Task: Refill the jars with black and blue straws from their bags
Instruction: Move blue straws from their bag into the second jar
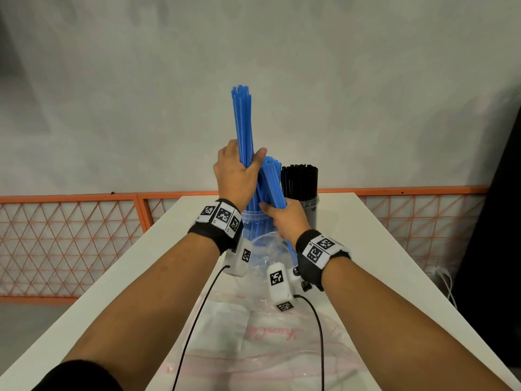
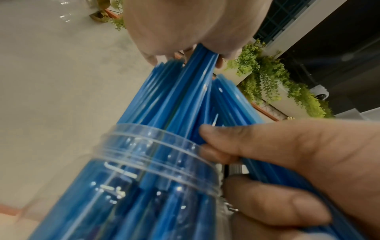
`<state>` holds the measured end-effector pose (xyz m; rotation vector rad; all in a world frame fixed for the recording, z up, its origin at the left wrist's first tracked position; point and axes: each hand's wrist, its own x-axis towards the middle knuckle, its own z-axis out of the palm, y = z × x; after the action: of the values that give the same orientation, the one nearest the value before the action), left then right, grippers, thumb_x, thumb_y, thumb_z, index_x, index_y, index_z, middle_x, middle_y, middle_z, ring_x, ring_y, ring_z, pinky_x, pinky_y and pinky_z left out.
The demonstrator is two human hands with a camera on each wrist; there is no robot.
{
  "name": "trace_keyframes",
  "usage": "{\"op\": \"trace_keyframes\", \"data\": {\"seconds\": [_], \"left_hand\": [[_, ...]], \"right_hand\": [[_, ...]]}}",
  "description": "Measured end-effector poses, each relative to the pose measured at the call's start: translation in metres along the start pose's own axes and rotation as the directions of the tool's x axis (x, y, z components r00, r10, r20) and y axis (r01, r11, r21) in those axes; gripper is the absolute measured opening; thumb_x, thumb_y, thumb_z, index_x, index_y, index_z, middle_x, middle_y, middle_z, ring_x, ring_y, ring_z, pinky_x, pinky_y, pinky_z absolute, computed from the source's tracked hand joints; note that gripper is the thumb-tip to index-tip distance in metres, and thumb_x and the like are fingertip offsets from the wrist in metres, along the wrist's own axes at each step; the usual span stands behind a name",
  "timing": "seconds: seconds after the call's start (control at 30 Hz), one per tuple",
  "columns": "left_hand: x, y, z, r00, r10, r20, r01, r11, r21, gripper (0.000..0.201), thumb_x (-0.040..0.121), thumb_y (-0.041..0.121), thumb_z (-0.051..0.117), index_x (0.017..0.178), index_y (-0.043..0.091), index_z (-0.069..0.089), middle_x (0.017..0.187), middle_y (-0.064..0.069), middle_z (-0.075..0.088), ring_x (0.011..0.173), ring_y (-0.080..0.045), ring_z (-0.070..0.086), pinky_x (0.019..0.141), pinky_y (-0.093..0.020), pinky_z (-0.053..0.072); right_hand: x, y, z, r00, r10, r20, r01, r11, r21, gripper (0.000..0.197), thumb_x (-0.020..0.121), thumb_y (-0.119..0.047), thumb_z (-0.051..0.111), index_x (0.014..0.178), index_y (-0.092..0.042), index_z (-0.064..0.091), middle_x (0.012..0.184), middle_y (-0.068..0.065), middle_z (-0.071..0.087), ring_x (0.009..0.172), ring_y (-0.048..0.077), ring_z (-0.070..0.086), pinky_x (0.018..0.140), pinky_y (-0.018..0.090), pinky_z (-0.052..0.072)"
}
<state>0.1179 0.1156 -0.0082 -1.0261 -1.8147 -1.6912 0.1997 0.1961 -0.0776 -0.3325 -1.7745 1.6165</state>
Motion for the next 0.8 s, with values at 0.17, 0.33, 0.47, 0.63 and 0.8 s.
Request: {"op": "trace_keyframes", "data": {"seconds": [0.17,0.33,0.47,0.63,0.8], "left_hand": [[0.006,-0.011,-0.001,0.976,-0.103,0.191,0.101,0.995,0.020,0.041,0.088,0.048,0.066,0.103,0.010,0.059,0.098,-0.010,0.067,0.097,-0.030,0.064,0.088,-0.053,0.052],[0.039,0.015,-0.010,0.961,-0.134,0.242,0.143,0.990,-0.020,0.019,0.083,0.023,0.075,0.093,0.013,0.062,0.089,-0.004,0.070,0.081,-0.019,0.069,0.080,-0.045,0.059],[0.087,0.056,-0.008,0.986,0.036,0.161,-0.028,0.998,-0.054,0.025,0.082,0.013,0.072,0.101,0.020,0.058,0.089,-0.001,0.065,0.079,-0.014,0.062,0.075,-0.028,0.055],[0.116,0.076,-0.004,0.928,0.106,0.357,-0.200,0.950,0.238,0.036,0.086,0.004,0.053,0.114,0.020,0.070,0.074,0.000,0.067,0.064,-0.014,0.061,0.064,-0.023,0.052],[0.081,0.034,0.000,0.675,-0.163,0.719,-0.305,0.826,0.474,0.036,0.105,0.025,0.037,0.107,0.011,0.070,0.123,-0.014,0.067,0.113,-0.025,0.061,0.103,-0.037,0.044]], "right_hand": [[-0.003,0.004,-0.002,1.000,0.000,0.003,0.000,0.997,0.083,0.012,0.086,-0.016,0.069,0.079,-0.020,0.060,0.049,-0.013,0.055,0.036,-0.004,0.048,0.036,0.010,0.036],[0.002,0.013,-0.001,0.999,0.034,-0.004,-0.034,0.997,0.071,0.009,0.085,-0.021,0.069,0.092,-0.017,0.064,0.054,-0.013,0.055,0.037,-0.005,0.048,0.039,0.012,0.037],[0.004,0.017,-0.001,0.999,0.034,0.001,-0.034,0.997,0.065,0.009,0.085,-0.024,0.069,0.093,-0.021,0.065,0.053,-0.014,0.058,0.040,-0.005,0.050,0.043,0.014,0.040],[0.004,0.017,-0.001,0.999,0.036,-0.003,-0.036,0.996,0.078,0.007,0.085,-0.024,0.070,0.084,-0.025,0.063,0.058,-0.012,0.058,0.041,-0.004,0.050,0.047,0.018,0.041],[0.004,0.015,-0.002,1.000,0.028,-0.004,-0.028,0.999,0.036,0.007,0.086,-0.024,0.068,0.084,-0.025,0.061,0.057,-0.012,0.056,0.040,-0.006,0.050,0.045,0.014,0.041]]}}
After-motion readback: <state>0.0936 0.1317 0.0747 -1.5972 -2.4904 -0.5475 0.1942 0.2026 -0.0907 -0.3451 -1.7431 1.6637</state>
